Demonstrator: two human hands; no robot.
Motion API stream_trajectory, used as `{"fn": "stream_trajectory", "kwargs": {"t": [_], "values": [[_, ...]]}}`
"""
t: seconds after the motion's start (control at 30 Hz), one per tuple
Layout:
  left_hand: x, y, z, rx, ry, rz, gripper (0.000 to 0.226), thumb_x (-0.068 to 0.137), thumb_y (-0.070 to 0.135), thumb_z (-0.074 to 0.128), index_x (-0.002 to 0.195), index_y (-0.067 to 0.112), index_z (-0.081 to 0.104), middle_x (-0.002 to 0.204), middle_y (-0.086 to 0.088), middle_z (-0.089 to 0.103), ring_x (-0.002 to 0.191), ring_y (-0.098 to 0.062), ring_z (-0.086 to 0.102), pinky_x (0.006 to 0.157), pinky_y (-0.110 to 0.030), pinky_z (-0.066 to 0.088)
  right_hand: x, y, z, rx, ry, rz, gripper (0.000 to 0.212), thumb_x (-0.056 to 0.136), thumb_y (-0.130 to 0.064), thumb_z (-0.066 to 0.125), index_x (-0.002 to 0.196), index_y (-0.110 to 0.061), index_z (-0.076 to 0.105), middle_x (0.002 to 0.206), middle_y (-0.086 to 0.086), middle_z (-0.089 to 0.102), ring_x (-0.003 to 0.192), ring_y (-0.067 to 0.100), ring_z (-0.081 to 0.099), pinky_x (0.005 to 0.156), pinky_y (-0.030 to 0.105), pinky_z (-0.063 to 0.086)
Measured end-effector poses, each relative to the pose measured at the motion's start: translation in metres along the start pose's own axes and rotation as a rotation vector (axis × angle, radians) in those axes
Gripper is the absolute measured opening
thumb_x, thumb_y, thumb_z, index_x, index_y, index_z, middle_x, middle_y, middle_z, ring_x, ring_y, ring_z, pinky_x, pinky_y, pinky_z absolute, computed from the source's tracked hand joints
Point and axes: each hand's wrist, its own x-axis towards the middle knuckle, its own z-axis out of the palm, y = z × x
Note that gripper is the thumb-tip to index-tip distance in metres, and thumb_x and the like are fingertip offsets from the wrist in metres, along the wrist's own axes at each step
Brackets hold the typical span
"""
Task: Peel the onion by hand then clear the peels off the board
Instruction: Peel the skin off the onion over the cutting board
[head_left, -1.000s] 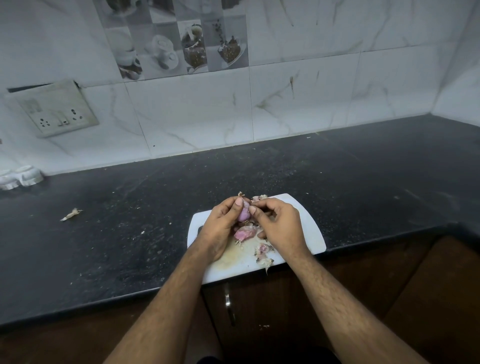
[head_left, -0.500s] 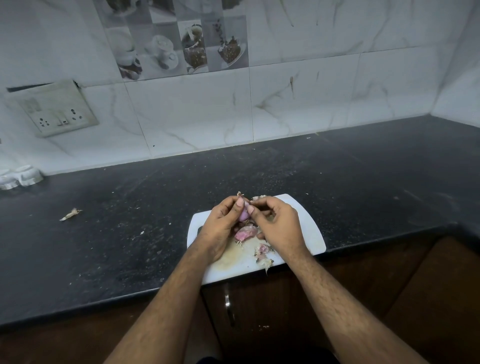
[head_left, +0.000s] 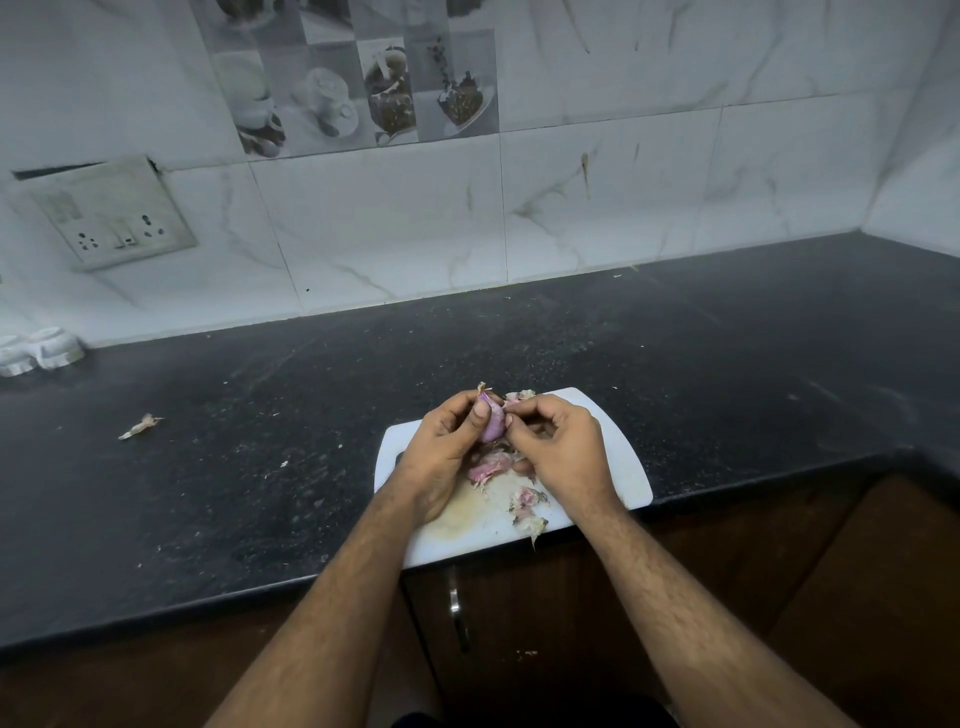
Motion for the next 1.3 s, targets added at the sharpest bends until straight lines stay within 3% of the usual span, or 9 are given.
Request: {"fn": "stream_trajectory", "kwargs": {"t": [0.07,0.2,0.33,0.43,0.67,0.83,1.0,1.1,1.3], "values": [[0.000,0.000,0.000,-0.012,-0.006,0.010,0.036,0.091,0.027,0.069,0.118,0.003,0.069,0.113,-0.018,0.071,0.105,-0.026,0.070,0.094,-0.034,0.060,-0.001,-0.001,0.001,0.008,-0.005,0.030,0.007,0.094,-0.015,0.074,0.100,-0.018,0.077,0.086,-0.001,0.079,0.076,0.015,0.077,0.059,0.036,0.064],[0.001,-0.003,-0.001,-0.038,-0.009,0.039,0.038,0.082,0.022,0.076,0.115,0.005,0.067,0.108,-0.017,0.070,0.099,-0.025,0.071,0.083,-0.031,0.061,-0.003,-0.005,0.001,0.047,-0.005,0.067,0.012,0.101,-0.021,0.063,0.102,-0.017,0.074,0.086,0.002,0.078,0.074,0.018,0.077,0.055,0.033,0.062],[0.002,-0.004,-0.004,-0.085,-0.051,0.033,0.039,0.081,0.011,0.080,0.115,0.003,0.063,0.110,-0.022,0.069,0.104,-0.037,0.072,0.087,-0.045,0.063,-0.004,-0.010,0.001,-0.005,-0.034,0.030,0.008,0.097,-0.025,0.071,0.101,-0.018,0.072,0.083,0.002,0.077,0.061,0.010,0.074,0.050,0.025,0.057],[0.003,-0.006,-0.006,-0.087,-0.054,0.037,0.039,0.081,0.010,0.080,0.115,0.002,0.063,0.115,-0.024,0.067,0.105,-0.037,0.071,0.089,-0.044,0.063,-0.004,-0.009,0.001,-0.020,-0.033,0.025,0.007,0.095,-0.022,0.073,0.099,-0.016,0.072,0.084,0.002,0.077,0.062,0.011,0.074,0.049,0.024,0.057],[0.001,-0.003,-0.001,-0.030,-0.008,0.044,0.037,0.085,0.022,0.069,0.116,0.001,0.063,0.102,-0.011,0.070,0.086,-0.014,0.071,0.069,-0.021,0.056,-0.002,-0.003,0.000,0.061,-0.025,-0.001,0.010,0.095,-0.012,0.072,0.103,-0.016,0.076,0.095,-0.002,0.077,0.081,0.017,0.078,0.059,0.037,0.065],[0.001,-0.002,-0.002,-0.022,-0.006,0.029,0.042,0.085,0.022,0.069,0.118,-0.002,0.063,0.103,-0.013,0.070,0.088,-0.015,0.071,0.069,-0.022,0.057,-0.002,-0.003,-0.001,0.075,-0.030,0.029,0.013,0.098,-0.008,0.067,0.105,-0.016,0.075,0.090,0.002,0.078,0.072,0.018,0.078,0.054,0.028,0.062],[0.000,-0.002,-0.002,-0.021,0.012,0.039,0.051,0.081,0.025,0.074,0.121,-0.005,0.062,0.104,-0.015,0.071,0.092,-0.020,0.071,0.073,-0.025,0.060,-0.002,-0.004,0.002,0.078,-0.014,0.038,0.013,0.102,-0.017,0.062,0.105,-0.021,0.074,0.091,0.003,0.079,0.071,0.017,0.077,0.054,0.025,0.060],[0.001,-0.002,-0.003,-0.053,-0.002,0.032,0.050,0.083,0.019,0.075,0.121,-0.009,0.058,0.110,-0.022,0.068,0.101,-0.030,0.071,0.087,-0.035,0.061,-0.002,-0.002,0.002,-0.008,-0.009,-0.043,0.006,0.097,-0.027,0.070,0.103,-0.029,0.073,0.089,-0.005,0.078,0.078,0.013,0.077,0.063,0.033,0.064],[-0.003,0.002,0.002,-0.029,0.006,0.041,0.042,0.082,0.011,0.074,0.118,-0.005,0.059,0.098,-0.009,0.073,0.090,-0.017,0.072,0.080,-0.028,0.061,0.003,0.007,0.002,-0.074,0.050,-0.077,0.006,0.095,-0.021,0.074,0.100,-0.019,0.075,0.097,-0.009,0.075,0.087,0.011,0.074,0.072,0.041,0.065]]}}
